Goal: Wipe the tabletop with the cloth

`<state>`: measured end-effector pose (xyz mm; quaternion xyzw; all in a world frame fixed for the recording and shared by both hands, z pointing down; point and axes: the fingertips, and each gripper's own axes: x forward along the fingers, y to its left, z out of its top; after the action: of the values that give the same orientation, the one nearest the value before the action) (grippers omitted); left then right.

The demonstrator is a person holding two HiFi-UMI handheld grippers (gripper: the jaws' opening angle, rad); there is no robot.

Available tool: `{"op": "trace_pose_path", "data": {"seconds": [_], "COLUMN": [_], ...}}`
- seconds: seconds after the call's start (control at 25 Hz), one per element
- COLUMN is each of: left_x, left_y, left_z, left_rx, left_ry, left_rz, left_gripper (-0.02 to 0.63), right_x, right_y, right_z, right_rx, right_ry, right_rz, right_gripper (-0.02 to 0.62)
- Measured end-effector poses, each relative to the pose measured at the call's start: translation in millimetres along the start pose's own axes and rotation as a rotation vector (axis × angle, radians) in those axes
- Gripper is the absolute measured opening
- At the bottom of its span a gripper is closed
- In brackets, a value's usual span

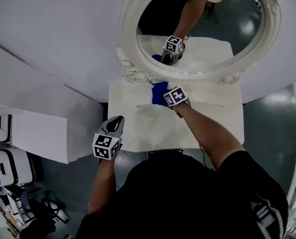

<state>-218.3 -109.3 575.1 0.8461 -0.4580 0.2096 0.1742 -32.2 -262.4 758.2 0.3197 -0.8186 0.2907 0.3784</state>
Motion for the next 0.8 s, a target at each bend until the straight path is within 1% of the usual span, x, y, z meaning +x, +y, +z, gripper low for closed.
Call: {"op": "trace_pose_path", "data": {"seconds": [0.6,0.8], "left_x": [67,86], "left_y": [-83,-108], "left_z": [42,52], "left_rx": [0.083,0.103], "left_ry": [-0.007,-0.003], "left_rz": [-0.143,-0.178], "left_gripper": [0.021,0.021], "right_x": [-99,-133], "right_y": [-137,-180], "right_z": [-83,-109], "right_rx": [0.168,0.236], "right_ry": [-0.019,-0.034], "right_rz": [-0.17,-0.224], "right_gripper": [0.058,0.058]}}
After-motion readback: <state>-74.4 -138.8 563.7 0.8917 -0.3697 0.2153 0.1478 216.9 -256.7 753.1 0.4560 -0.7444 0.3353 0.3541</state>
